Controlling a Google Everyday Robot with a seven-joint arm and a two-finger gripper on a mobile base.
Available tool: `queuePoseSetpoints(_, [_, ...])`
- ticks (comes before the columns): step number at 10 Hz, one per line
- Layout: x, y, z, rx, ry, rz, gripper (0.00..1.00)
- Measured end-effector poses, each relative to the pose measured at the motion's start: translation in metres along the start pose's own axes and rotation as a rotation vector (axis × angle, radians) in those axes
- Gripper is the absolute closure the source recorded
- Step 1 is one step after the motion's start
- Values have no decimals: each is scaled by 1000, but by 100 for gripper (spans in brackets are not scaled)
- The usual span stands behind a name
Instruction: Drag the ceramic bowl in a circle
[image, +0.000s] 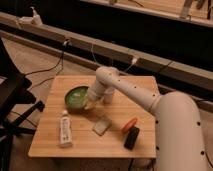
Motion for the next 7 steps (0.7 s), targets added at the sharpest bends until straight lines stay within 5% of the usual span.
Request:
queuePoseSetpoints(4, [-27,-42,24,-13,-61,-74,100])
queuePoseSetpoints(7, [-12,-84,18,11,-53,-79,100])
